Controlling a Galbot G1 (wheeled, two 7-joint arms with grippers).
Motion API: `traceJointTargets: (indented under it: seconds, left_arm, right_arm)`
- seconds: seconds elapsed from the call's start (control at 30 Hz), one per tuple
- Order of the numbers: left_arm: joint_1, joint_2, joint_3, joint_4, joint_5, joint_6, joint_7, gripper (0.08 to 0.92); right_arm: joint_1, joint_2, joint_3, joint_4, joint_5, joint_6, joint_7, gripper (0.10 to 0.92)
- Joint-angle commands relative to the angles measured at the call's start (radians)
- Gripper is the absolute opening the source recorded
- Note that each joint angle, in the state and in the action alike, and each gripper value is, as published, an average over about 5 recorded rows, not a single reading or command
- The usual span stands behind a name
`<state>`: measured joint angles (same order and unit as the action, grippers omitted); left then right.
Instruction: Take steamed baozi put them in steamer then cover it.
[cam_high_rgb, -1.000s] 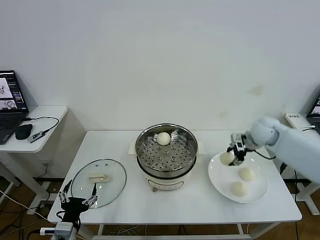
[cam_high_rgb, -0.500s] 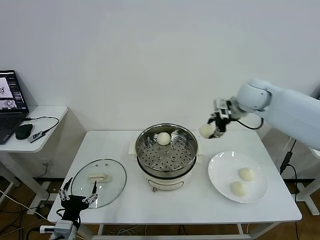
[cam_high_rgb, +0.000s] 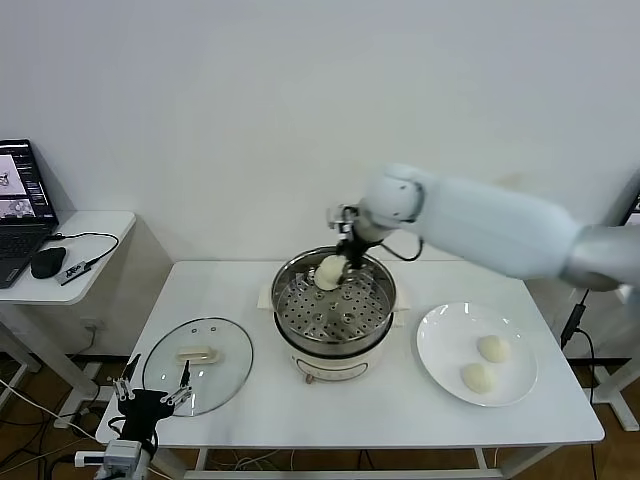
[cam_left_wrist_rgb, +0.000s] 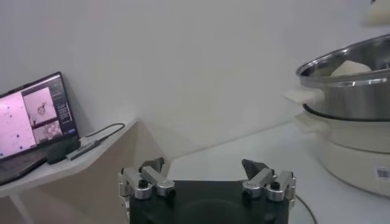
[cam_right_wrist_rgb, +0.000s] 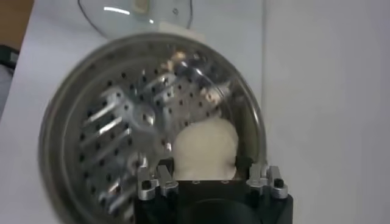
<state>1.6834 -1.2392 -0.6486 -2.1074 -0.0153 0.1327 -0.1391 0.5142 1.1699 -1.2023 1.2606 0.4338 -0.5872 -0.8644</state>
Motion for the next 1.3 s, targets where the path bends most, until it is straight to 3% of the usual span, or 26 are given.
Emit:
traceJointTargets:
  seconds: [0.03,0.7,0.83,1.0,1.3]
  left_arm:
    - [0.000,-0.004,0.000,-0.001,0.001,0.000,-0.001,0.823]
    - [-0.003,-0.012,0.006,0.000,0.003,0.001,-0.001,0.823]
    - [-0.003,-0.012,0.006,0.000,0.003,0.002,-0.001,0.823]
    - [-0.005,-0.012,0.006,-0.001,0.003,0.003,-0.001,0.823]
    - [-0.011,-0.009,0.015,-0.005,0.004,0.006,0.000,0.823]
  right_arm:
    - [-0.108,0.231,0.004,-0.172,-0.016,-0.036,0.031,0.628]
    - [-0.140,0.219,-0.001,-0.177,-0.053,-0.062,0.008,0.630]
    - [-0.118,0.195,-0.002,-0.141,-0.053,-0.061,-0.016,0.701]
    - [-0.039,0.125,-0.012,-0.061,-0.055,-0.030,-0.077,0.810]
    - [0.141,-0.138,-0.029,0.122,-0.058,0.079,-0.197,0.823]
